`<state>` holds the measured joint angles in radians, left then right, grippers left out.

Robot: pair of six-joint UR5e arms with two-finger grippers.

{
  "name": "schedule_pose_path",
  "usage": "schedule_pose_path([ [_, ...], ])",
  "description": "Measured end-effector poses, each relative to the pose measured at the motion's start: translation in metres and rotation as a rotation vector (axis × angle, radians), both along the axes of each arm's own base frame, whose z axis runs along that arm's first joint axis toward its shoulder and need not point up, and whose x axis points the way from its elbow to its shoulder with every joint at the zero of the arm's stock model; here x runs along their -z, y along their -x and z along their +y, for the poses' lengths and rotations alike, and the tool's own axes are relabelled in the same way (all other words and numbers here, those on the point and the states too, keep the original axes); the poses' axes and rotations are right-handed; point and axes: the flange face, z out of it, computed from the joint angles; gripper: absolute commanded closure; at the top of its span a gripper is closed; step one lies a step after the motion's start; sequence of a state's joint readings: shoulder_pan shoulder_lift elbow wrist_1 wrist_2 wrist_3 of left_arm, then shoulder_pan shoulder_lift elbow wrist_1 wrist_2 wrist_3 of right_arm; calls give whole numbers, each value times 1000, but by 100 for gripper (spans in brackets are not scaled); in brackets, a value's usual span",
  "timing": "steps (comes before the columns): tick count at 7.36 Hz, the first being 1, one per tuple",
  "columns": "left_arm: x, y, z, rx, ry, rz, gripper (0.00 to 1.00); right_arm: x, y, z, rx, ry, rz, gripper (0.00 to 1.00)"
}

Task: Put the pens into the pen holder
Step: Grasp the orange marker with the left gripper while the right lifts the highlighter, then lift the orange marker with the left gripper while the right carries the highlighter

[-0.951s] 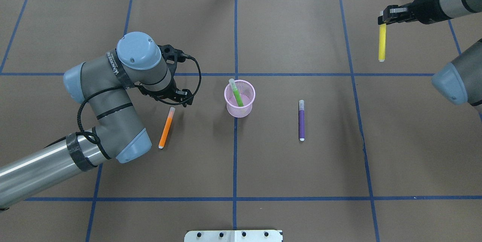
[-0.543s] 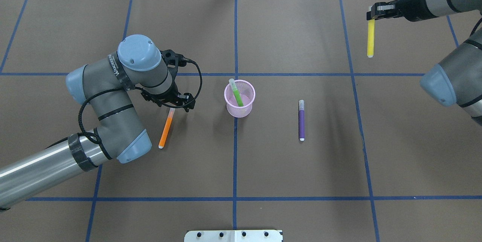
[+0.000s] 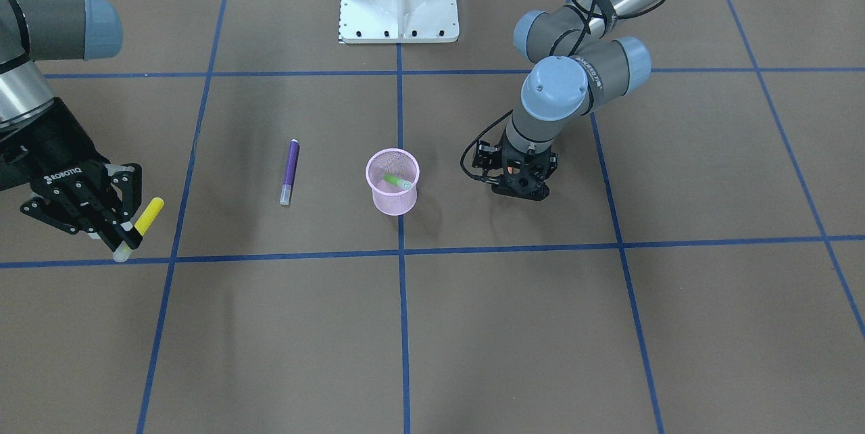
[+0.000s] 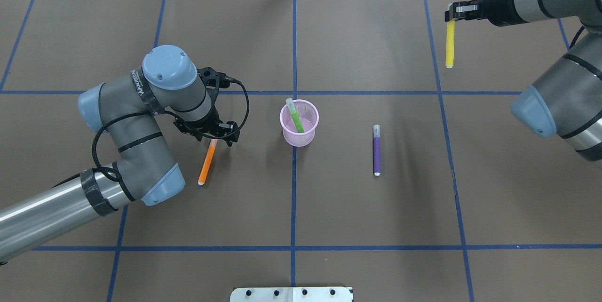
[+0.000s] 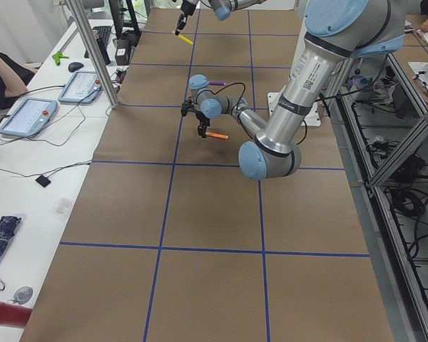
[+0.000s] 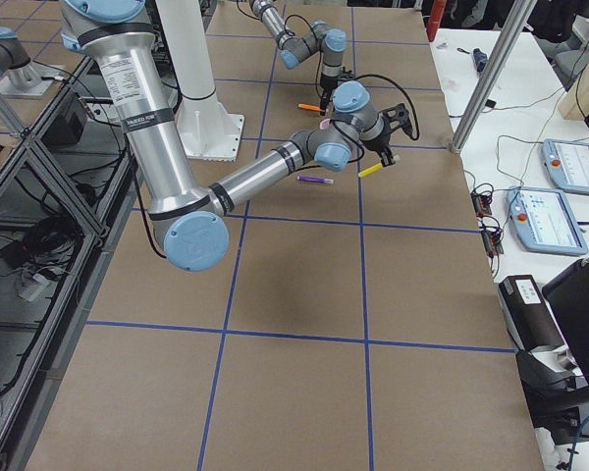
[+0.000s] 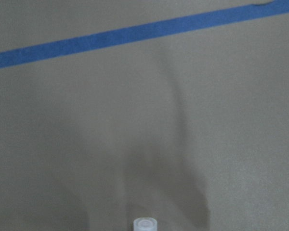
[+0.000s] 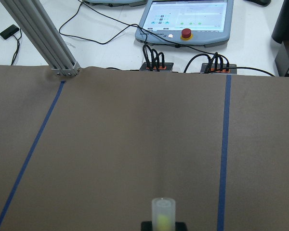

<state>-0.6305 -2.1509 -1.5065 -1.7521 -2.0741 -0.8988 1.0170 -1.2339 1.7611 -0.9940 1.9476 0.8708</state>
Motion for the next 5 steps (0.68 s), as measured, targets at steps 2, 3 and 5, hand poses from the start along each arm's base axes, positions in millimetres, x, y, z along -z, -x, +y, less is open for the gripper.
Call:
schedule_pose_path([
  [2,-3,2,2,-2,4,-1,47,10,9,0,-6,-19,0,100],
  [3,-3,3,3,-3,4,0,57,13,13,1,-8,-27,1,100],
  [5,-4,5,4,-3,4,0,83,18,21,4,-11,-34,-1,100],
])
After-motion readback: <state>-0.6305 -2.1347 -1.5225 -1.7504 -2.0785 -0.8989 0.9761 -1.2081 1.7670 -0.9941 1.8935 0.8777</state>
